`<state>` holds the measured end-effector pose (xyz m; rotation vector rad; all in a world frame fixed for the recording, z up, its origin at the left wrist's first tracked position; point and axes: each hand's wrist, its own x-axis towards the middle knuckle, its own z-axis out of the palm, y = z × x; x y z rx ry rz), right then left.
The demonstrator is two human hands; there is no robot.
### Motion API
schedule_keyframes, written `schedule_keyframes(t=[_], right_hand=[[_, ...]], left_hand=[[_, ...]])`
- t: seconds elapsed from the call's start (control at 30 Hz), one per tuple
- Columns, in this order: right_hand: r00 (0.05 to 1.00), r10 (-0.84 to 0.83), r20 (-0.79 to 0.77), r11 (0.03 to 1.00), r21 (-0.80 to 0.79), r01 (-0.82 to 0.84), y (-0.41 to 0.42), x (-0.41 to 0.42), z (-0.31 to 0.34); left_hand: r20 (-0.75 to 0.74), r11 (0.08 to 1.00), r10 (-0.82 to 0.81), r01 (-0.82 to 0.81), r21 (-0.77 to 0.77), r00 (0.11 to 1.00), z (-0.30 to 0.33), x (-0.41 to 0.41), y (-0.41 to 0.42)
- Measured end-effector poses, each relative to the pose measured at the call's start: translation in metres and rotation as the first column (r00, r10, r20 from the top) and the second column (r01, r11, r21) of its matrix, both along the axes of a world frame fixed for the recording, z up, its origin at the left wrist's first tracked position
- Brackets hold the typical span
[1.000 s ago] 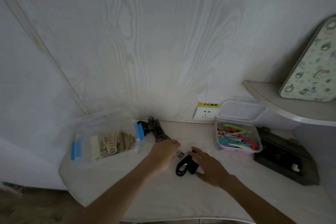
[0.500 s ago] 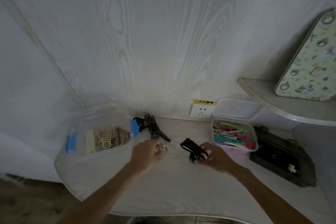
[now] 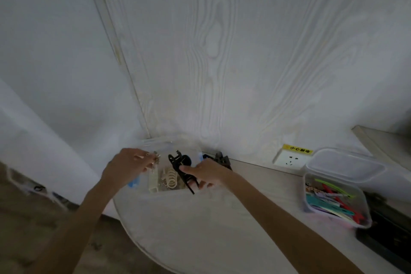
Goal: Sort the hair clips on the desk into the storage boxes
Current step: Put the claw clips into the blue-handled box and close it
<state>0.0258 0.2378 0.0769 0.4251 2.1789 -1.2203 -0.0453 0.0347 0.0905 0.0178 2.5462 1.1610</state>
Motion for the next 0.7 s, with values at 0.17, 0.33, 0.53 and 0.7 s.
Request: schedule_keyframes(t=[0.17,0.33,0.53,0.7], right_hand=[[0.993,-0.072,-0.092,0.991,0.106,0.082,-0.044,-0.035,-0.017],[0.970,0.128,-0.205,0.954,0.292,-0.064,-0.046,-0.026,-0.032],[0.783,-0.265,-0.563,0.877,0.197,0.438,0.012,0.009,-0.033],[0.965,-0.060,-0.257,0.800,0.566,0.200,0.062,0.019,-0.079]], left_hand=[[0.024,0.959,-0.039,0.044,-0.279,0.999,-0.026,-0.010,-0.008],[0.049,0.914,-0.095,0.107,-0.391,0.994,-0.039,-0.007,-0.004],[-0.243,0.933,-0.289,0.216,-0.286,0.926,-0.028,0.003,0.033],[-0.339,0.770,-0.614,0.448,-0.454,0.712,-0.043,0.011,0.107]])
